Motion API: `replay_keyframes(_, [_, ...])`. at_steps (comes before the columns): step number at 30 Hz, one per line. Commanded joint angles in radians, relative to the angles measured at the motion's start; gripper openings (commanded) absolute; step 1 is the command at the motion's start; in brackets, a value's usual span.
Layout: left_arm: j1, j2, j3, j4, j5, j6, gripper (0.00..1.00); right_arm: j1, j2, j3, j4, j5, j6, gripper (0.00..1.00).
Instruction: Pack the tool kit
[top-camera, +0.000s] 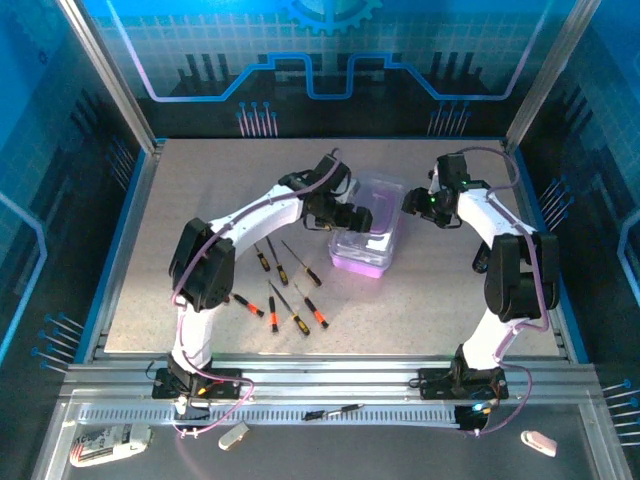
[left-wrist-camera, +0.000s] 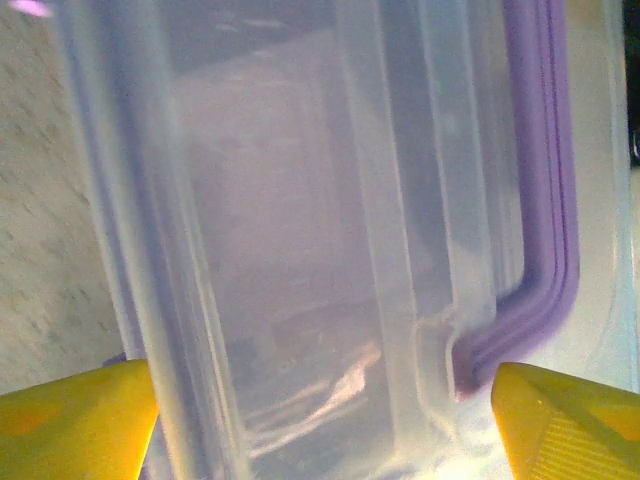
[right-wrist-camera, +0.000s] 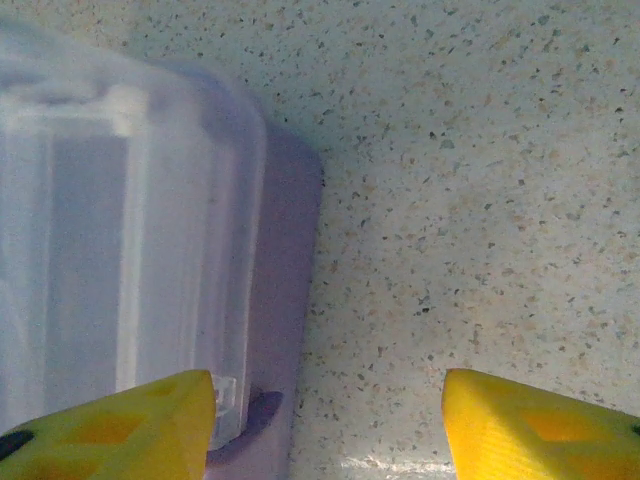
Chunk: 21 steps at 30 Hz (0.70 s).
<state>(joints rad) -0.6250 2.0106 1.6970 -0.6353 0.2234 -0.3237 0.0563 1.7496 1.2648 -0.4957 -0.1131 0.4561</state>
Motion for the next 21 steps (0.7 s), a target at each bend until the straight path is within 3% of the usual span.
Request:
replay_keyframes(1, [-0.020, -0.066, -0.029, -0.016, 0.064, -0.028, 0.87, 0.019, 0.007, 0.012, 0.003, -0.078, 0.012, 0.63])
replay_keyframes(12, [0.014, 0.005, 0.206, -0.205, -0.141, -0.024, 0.93, 0.012, -0.171, -0.141, -0.005, -0.031, -0.003, 0.65])
replay_keyframes(16, [0.014, 0.071, 0.307, -0.261, -0.155, -0.047, 0.99, 0.031, -0.252, -0.244, 0.006, -0.045, 0.007, 0.64])
replay_keyframes(21, [0.007, 0.126, 0.370, -0.313, -0.167, -0.077, 0.99, 0.093, -0.343, -0.353, 0.026, -0.044, 0.032, 0.64])
